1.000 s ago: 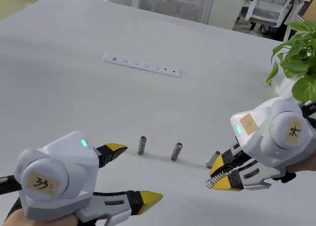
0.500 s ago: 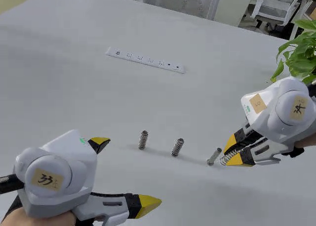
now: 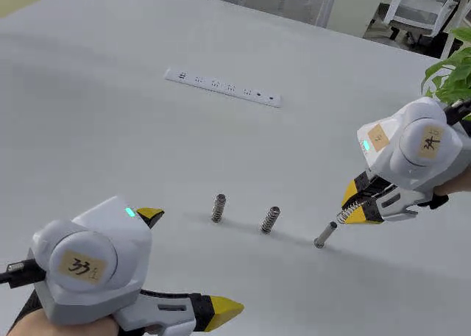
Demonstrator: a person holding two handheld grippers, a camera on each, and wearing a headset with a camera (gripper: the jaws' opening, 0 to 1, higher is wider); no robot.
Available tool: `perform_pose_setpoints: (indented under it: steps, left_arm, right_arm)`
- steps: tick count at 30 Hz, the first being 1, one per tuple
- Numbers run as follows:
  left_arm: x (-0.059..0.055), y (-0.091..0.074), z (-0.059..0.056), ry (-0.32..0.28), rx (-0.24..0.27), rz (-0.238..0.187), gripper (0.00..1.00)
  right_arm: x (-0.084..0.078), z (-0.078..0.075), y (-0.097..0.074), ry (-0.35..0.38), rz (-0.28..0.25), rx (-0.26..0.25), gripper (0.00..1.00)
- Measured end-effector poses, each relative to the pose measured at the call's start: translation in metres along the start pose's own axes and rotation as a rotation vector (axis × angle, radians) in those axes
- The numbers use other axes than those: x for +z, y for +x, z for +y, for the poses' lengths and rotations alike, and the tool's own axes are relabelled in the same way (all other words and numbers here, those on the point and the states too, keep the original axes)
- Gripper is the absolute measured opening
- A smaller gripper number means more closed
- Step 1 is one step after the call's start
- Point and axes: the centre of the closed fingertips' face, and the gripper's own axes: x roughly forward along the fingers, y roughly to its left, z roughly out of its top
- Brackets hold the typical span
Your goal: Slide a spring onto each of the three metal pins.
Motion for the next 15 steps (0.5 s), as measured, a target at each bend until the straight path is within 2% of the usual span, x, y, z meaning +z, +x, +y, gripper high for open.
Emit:
perform_pose_setpoints:
  steps: [4, 15]
  left_arm:
    - [0.0007, -0.0002, 0.0004, -0.006, 0.0, -0.003, 0.99]
    - [0.0003, 0.0007, 0.0007, -0.015, -0.001, -0.001, 0.99]
  right_arm:
    - [0.0048, 0.0014, 0.0012, -0.006, 0.005, 0.012, 0.07]
    - [0.0021, 0.0033, 0.006, -0.021, 0.037, 0.039, 0.07]
